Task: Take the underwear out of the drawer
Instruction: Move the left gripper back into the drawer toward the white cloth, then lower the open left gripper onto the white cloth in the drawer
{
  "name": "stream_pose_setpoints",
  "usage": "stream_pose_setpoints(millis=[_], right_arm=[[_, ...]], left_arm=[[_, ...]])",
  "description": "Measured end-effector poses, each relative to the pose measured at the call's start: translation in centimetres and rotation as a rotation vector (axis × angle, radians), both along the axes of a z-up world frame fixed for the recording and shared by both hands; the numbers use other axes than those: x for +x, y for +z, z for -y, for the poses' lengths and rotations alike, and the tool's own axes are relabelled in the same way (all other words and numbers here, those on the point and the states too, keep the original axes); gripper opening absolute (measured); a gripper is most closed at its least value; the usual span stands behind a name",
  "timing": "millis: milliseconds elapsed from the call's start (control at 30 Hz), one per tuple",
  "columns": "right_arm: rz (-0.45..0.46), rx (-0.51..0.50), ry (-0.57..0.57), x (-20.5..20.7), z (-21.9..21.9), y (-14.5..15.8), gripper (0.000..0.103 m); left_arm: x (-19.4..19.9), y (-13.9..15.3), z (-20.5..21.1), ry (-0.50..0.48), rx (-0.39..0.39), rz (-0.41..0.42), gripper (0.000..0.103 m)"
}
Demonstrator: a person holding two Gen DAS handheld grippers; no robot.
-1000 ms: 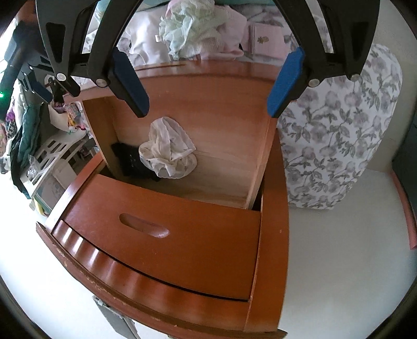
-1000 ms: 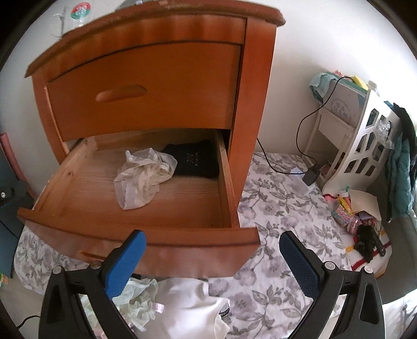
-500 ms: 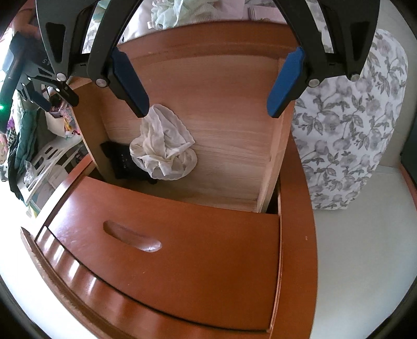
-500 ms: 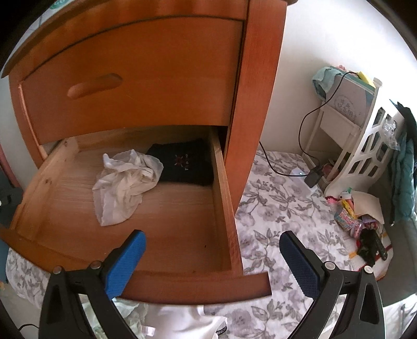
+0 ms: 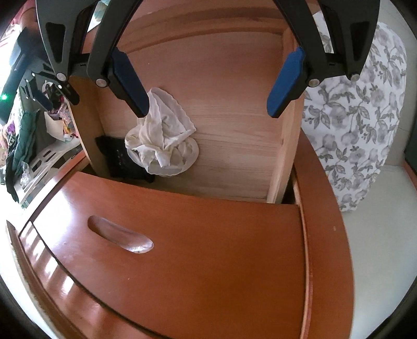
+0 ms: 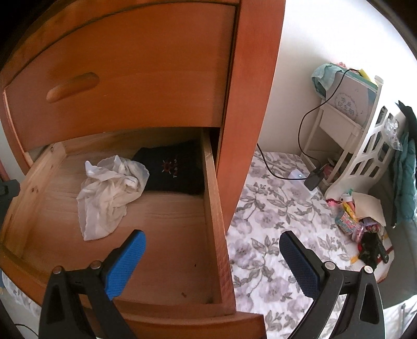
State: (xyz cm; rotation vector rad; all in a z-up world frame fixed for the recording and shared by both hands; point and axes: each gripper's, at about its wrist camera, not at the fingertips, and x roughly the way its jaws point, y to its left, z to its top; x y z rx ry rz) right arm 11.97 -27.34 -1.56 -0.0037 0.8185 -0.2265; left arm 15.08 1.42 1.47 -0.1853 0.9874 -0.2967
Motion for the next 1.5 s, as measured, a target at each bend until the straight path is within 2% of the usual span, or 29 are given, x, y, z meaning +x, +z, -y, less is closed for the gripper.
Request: stream_pose_setpoints(millis=[133, 333, 633, 800, 900, 1067, 1400, 1500], right_arm=[[-0.001, 0.006, 0.003, 0.1, 0.2, -0.3, 0.103], [0.01, 0.02, 0.005, 0.1, 0.6, -0.2, 0.103], [0.027, 0.043, 0.018, -0.2, 1.2, 0.0, 0.103], [0.036, 0.05, 0.026, -0.4, 1.5, 0.0, 0.103], [0.029, 0.057, 0.023, -0.3, 1.8, -0.3, 0.103], [0.029, 0.069, 0.016, -0.5, 2.2, -0.6, 0.103], [0.035, 0.089, 0.006, -0.7, 2.8, -0.8, 0.103], [0.034, 0.093, 0.002, -0.7, 3.0, -0.9, 0.103]], left_arm=[[0.9, -0.5, 0.6, -0.013, -0.029, -0.058, 0.092], [2.1, -0.5, 2.4, -0.038, -0.01, -0.104, 0.092], [4.7, -1.8, 7.2, -0.153, 0.075, -0.208, 0.092], [5.4, -3.3, 10.4, -0.221, 0.158, -0.283, 0.092], [5.9, -3.9, 11.9, -0.247, 0.218, -0.299, 0.092], [6.8, -5.1, 13.1, -0.238, 0.25, -0.347, 0.09], [8.8, -6.1, 14.2, -0.14, 0.216, -0.367, 0.077], [9.3, -6.5, 14.5, -0.131, 0.209, -0.375, 0.077]])
